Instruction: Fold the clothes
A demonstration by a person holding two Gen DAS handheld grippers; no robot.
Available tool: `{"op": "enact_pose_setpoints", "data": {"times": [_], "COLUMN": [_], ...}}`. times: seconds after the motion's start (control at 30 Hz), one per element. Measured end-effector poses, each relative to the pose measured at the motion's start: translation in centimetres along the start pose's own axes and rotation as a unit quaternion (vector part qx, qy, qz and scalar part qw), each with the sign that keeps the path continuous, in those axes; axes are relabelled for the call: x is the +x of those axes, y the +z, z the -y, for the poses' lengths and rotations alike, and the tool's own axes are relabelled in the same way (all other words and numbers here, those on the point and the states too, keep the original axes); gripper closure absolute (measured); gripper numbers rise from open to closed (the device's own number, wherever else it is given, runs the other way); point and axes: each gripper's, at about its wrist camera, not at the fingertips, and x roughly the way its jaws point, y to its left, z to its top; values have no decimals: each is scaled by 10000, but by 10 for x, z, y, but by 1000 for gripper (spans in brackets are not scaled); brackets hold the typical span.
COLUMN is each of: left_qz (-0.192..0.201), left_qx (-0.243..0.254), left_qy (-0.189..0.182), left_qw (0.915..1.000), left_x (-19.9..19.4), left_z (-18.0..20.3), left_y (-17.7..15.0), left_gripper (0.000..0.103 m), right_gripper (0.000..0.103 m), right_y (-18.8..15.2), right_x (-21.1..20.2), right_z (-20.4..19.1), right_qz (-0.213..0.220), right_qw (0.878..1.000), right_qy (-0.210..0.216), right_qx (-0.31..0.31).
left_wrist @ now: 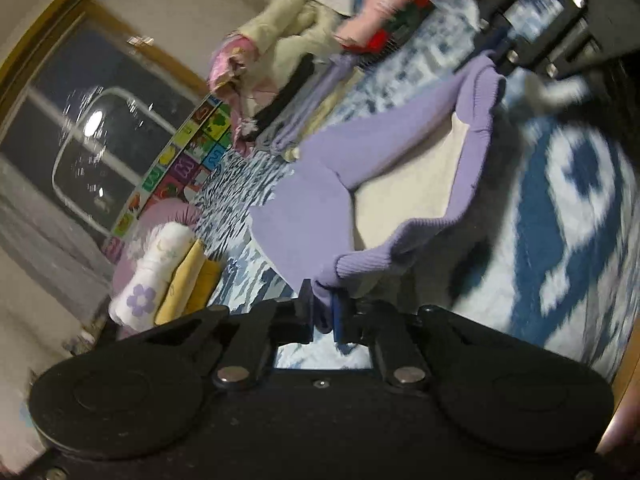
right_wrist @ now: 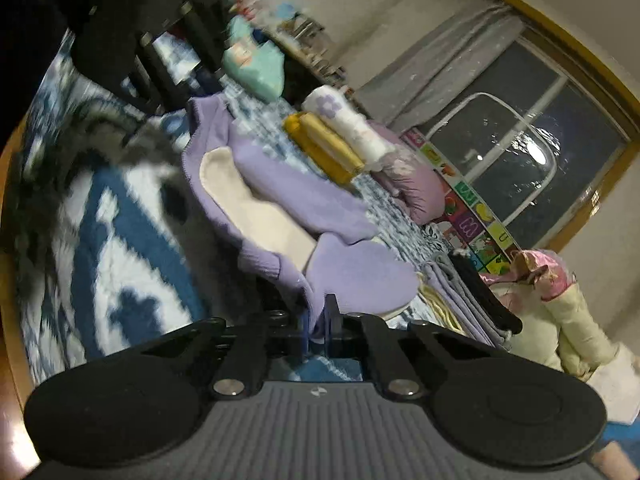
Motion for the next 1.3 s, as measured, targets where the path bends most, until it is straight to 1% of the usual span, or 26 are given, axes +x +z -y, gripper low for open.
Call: {"op": "enact_pose_setpoints", "data": {"times": [0.07, 0.17, 0.3, 0.43, 0.6, 0.77, 0.87, 1.0, 1.1, 1.17, 1.3], "left_qz": [77, 160, 241, 320, 322, 240, 135, 13, -74, -98, -133], "left_qx": [-409, -843, -1279, -1712, -2158, -2694, -2781, -3045, -3149, -3299, -3670], "left_qy": [-68, -114, -256, -397, -525, -718, -793, -922, -1033, -1114, -1258], "left_qw": [9991, 9962, 9912, 9839, 9745, 9601, 9572, 9480, 9435, 9374, 9216], "left_x": [3, 14, 33, 53, 86, 122, 143, 174, 192, 203, 222], "left_z": [-14, -31, -54, -76, -101, -125, -133, -146, -153, -160, -171], "left_y": [4, 12, 19, 27, 34, 36, 39, 40, 39, 37, 31], "left_gripper": [95, 95, 95, 95, 96, 96, 96, 96, 96, 96, 96], "right_gripper": [95, 95, 96, 96, 96, 96, 96, 96, 96, 96, 96], "right_y": [5, 8, 11, 10, 9, 6, 1, -6, -12, -15, -24], "right_x": [-3, 4, 17, 38, 76, 117, 140, 170, 192, 207, 229], "right_z": [15, 36, 61, 88, 126, 159, 174, 191, 201, 205, 214], "right_qz": [124, 153, 133, 86, 62, -14, -130, -279, -356, -419, -526], "right_qw": [9993, 9976, 9939, 9879, 9741, 9595, 9507, 9385, 9285, 9234, 9105], "right_qy": [-59, -34, 55, 159, 267, 404, 529, 684, 781, 840, 955], "right_qx": [345, 673, 1091, 1541, 2243, 2789, 3054, 3374, 3612, 3721, 3988]}}
